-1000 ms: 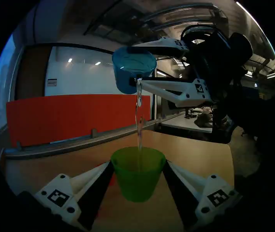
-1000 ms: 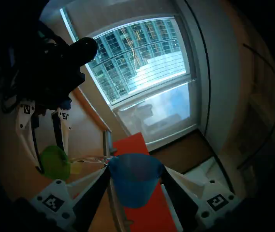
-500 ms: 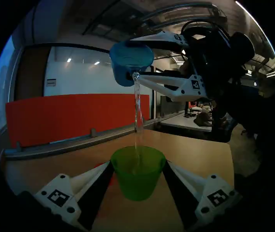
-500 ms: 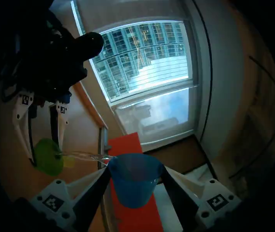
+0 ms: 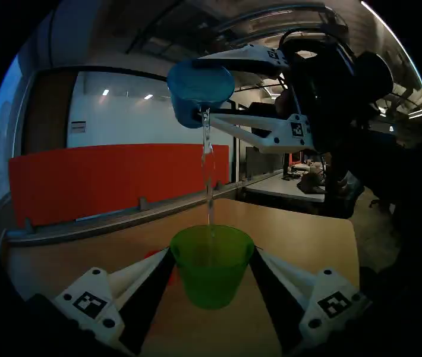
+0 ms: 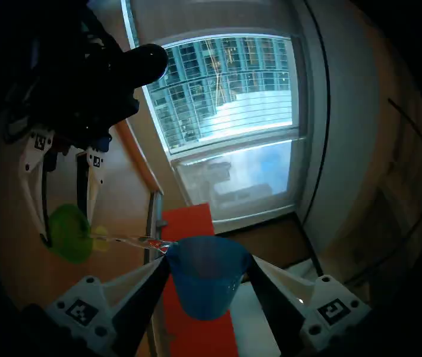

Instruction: Pour water

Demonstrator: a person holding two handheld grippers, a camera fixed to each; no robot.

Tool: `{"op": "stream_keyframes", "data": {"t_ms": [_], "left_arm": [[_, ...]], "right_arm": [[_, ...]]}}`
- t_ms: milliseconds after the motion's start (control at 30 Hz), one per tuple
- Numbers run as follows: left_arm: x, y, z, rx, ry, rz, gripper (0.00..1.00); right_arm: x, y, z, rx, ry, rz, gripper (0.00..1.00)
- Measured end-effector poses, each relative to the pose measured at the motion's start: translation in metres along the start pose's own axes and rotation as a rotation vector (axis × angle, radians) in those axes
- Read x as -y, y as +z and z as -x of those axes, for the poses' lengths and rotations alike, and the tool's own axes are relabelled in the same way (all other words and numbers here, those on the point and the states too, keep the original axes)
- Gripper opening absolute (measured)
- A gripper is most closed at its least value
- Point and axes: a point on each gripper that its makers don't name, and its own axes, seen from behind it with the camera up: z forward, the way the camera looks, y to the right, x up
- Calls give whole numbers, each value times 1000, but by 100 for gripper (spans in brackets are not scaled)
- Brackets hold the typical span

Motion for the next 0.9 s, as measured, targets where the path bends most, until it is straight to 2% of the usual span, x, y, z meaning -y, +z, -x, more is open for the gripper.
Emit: {"op": "stream_keyframes", "data": {"t_ms": [900], "left_arm": [[4, -3, 1, -2, -6, -7, 87]], "right_arm": [[-2, 2, -6, 1, -128, 7, 93]]}}
